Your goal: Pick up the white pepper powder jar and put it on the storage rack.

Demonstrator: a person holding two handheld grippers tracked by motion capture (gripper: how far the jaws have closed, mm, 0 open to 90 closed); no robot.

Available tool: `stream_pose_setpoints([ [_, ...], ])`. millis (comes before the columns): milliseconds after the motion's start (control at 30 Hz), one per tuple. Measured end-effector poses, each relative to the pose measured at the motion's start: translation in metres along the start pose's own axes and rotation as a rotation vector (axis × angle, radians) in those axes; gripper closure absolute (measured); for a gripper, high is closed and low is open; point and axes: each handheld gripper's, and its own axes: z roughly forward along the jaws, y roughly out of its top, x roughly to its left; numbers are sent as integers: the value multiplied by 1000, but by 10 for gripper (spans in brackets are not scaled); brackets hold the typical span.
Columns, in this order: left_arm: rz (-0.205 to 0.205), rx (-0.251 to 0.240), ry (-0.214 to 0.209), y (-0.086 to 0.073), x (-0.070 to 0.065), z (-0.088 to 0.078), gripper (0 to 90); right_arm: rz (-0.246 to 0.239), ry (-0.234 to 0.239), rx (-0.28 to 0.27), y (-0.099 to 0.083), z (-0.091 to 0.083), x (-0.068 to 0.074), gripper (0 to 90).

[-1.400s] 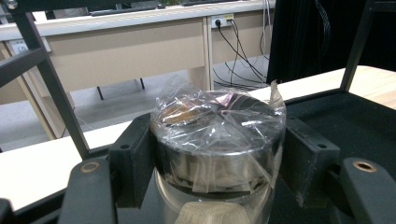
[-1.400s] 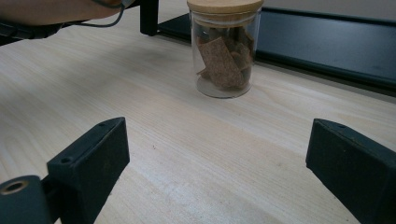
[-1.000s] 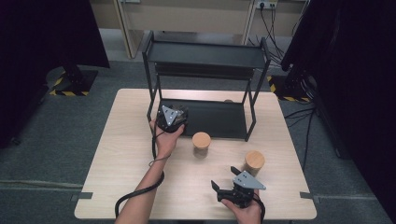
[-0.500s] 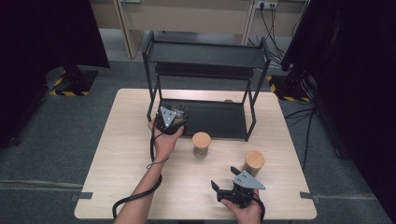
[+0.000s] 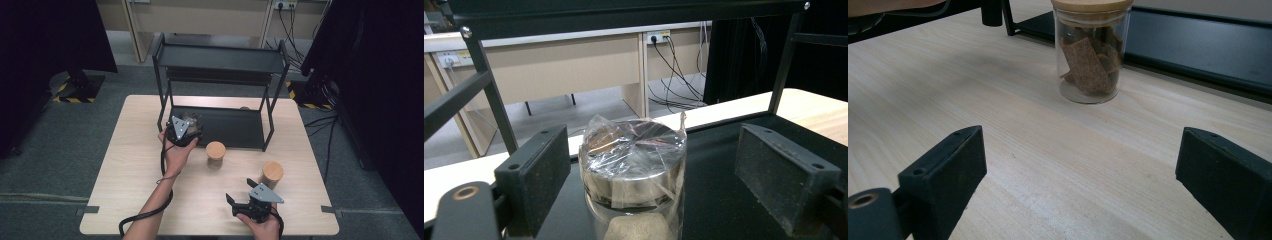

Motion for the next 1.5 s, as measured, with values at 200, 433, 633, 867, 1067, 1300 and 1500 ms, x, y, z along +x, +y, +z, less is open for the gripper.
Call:
stream_pose_setpoints([
  [200, 9, 4, 1, 0, -1, -4, 137, -2, 0, -1, 0, 0, 0, 64],
  [433, 11, 0, -1, 1, -4, -11, 135, -5, -1, -1, 0, 0, 0, 64],
  [633, 15, -5, 7, 0, -3, -17, 135, -4, -1, 0, 0, 0, 0, 64],
  [867, 13, -9, -9, -4, -6, -25, 135, -7, -2, 0, 0, 0, 1, 64],
  [1067, 24, -8, -15, -7, -10, -30, 135, -7, -2, 0, 0, 0, 1, 64],
  [1300, 23, -4, -13, -11, -14, -39, 136, -6, -2, 2, 0, 0, 1, 64],
  [1500, 24, -11, -16, -13, -16, -46, 136, -6, -2, 3, 0, 0, 1, 64],
])
